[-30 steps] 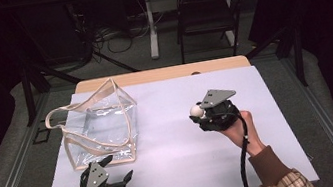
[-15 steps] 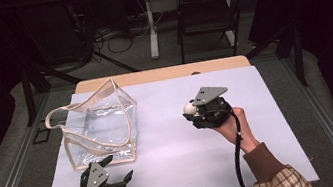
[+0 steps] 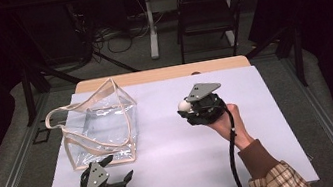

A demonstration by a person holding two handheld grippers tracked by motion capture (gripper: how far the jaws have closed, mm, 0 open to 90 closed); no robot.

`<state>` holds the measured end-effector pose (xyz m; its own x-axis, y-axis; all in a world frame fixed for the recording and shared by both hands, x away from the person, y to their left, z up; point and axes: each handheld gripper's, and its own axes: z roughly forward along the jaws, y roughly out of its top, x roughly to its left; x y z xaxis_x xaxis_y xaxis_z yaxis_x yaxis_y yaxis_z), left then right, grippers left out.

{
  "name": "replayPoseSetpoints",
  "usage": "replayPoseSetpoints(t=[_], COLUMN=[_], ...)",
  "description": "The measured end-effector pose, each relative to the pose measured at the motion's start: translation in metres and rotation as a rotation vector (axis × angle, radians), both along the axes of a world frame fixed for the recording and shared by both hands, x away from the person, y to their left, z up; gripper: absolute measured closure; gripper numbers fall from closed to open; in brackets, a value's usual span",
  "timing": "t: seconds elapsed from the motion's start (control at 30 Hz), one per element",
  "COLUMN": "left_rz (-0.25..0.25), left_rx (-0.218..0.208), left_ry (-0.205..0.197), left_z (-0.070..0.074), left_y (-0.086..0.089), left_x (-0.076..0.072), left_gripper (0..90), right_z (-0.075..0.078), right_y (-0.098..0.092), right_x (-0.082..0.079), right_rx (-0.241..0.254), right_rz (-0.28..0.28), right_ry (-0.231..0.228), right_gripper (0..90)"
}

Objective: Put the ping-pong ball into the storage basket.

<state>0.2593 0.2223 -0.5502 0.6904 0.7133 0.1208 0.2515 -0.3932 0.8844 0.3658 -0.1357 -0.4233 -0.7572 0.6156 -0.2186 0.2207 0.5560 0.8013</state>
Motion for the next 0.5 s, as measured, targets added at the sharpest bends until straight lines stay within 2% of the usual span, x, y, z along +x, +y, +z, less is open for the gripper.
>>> replayPoseSetpoints(t=[0.5], left_rz=[0.000], left_rx=[0.000], left_ry=[-0.001], left_z=[-0.0001], left_y=[-0.0003], left_x=[0.0002], left_gripper=[16.1], right_z=[0.0048], right_y=[0.0084], right_x=[0.0067], right_rx=[-0.003], right_rz=[0.017], right_ry=[0.004], right_gripper=[50.8])
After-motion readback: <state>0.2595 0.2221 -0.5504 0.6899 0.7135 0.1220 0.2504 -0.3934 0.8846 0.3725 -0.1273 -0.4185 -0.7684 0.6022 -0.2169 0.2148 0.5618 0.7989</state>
